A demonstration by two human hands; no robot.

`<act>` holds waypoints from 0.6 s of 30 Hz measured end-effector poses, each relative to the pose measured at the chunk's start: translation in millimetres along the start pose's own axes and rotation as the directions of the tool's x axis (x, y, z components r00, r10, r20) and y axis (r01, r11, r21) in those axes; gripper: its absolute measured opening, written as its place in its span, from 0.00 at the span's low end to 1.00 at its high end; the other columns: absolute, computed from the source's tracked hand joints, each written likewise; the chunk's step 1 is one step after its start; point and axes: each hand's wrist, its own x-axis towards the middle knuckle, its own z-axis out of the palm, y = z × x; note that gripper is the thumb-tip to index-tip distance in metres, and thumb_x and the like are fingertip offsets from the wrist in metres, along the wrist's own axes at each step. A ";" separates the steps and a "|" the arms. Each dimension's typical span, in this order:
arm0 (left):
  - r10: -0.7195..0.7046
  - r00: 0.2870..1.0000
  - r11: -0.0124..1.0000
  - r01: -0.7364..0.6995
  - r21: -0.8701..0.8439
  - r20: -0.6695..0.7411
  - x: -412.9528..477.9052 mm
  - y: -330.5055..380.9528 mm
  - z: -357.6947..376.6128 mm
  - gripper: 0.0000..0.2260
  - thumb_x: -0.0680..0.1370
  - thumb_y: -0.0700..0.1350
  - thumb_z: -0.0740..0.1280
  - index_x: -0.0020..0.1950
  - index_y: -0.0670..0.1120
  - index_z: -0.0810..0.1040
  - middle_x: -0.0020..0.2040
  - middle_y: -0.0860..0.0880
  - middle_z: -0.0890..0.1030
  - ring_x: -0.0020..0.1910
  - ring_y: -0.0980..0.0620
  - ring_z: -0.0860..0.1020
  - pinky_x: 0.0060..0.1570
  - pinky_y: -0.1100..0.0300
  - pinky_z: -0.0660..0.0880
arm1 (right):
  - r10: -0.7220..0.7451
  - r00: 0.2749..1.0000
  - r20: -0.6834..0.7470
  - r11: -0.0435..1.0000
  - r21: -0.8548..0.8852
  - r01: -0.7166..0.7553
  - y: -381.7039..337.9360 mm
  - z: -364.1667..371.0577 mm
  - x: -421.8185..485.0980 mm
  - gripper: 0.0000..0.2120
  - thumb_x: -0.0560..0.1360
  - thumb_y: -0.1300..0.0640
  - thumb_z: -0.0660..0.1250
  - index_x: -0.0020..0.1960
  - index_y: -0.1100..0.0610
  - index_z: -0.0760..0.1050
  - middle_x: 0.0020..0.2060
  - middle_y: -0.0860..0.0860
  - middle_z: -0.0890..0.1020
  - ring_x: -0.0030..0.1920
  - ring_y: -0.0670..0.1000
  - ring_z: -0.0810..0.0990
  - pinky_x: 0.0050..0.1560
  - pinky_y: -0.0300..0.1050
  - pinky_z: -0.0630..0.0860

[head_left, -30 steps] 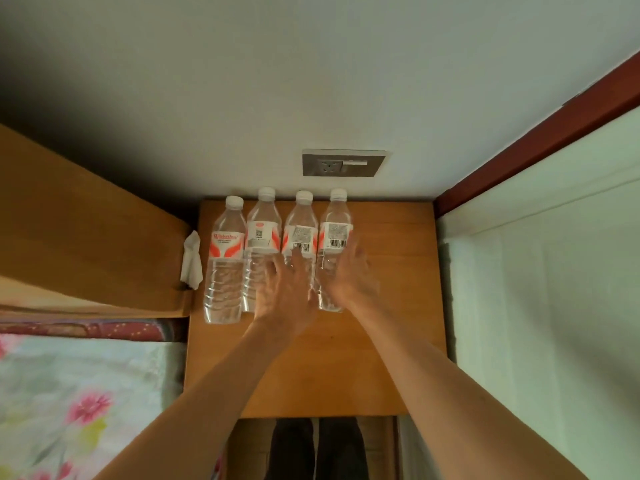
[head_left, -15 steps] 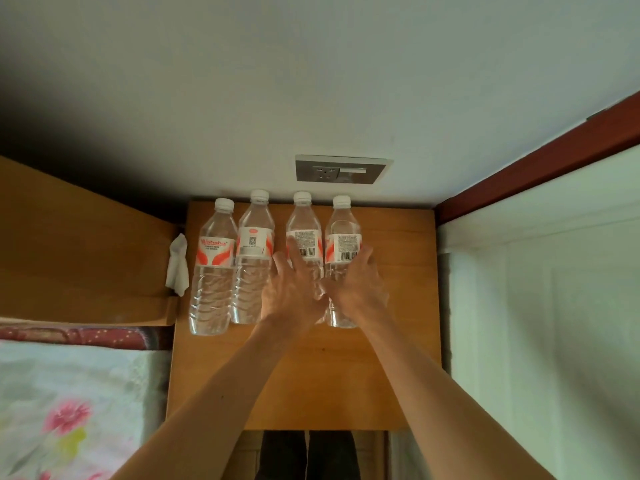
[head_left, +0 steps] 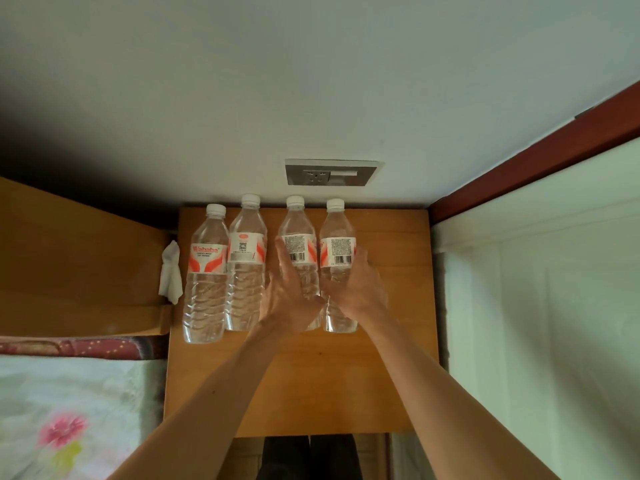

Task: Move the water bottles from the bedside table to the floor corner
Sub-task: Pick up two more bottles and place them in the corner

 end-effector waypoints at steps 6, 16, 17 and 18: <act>0.119 0.992 0.993 -0.119 -0.006 -0.047 -27.8 11.8 -12.3 0.58 0.70 0.46 0.75 0.74 0.56 0.25 0.77 0.42 0.60 0.63 0.41 0.75 0.57 0.48 0.74 | -0.014 1.000 -0.004 0.996 0.087 0.014 8.4 -10.7 -36.1 0.33 0.61 0.36 0.73 0.61 0.45 0.65 0.51 0.42 0.79 0.48 0.46 0.80 0.43 0.47 0.81; 0.275 0.948 0.959 -0.282 -0.023 -0.160 -104.9 22.1 -68.9 0.56 0.66 0.67 0.70 0.76 0.56 0.29 0.79 0.46 0.56 0.74 0.43 0.64 0.63 0.42 0.74 | -0.120 0.977 -0.179 0.937 0.306 0.171 -31.4 -59.6 -128.8 0.40 0.57 0.22 0.67 0.63 0.40 0.65 0.55 0.38 0.78 0.53 0.42 0.79 0.51 0.42 0.77; 0.268 0.950 0.959 -0.279 -0.047 -0.162 -112.6 25.2 -76.7 0.55 0.66 0.70 0.67 0.76 0.57 0.31 0.79 0.46 0.55 0.73 0.42 0.65 0.60 0.42 0.76 | -0.124 0.975 -0.185 0.920 0.346 0.183 -39.5 -66.5 -138.3 0.39 0.58 0.24 0.68 0.63 0.39 0.65 0.55 0.38 0.78 0.53 0.42 0.79 0.52 0.42 0.77; 0.249 0.956 0.963 -0.261 -0.063 -0.153 -120.6 28.4 -85.1 0.54 0.66 0.72 0.66 0.76 0.58 0.31 0.79 0.47 0.54 0.72 0.42 0.67 0.58 0.44 0.78 | -0.136 0.973 -0.185 0.902 0.383 0.199 -46.1 -72.2 -146.8 0.37 0.59 0.27 0.70 0.64 0.38 0.64 0.55 0.36 0.77 0.51 0.40 0.79 0.52 0.40 0.77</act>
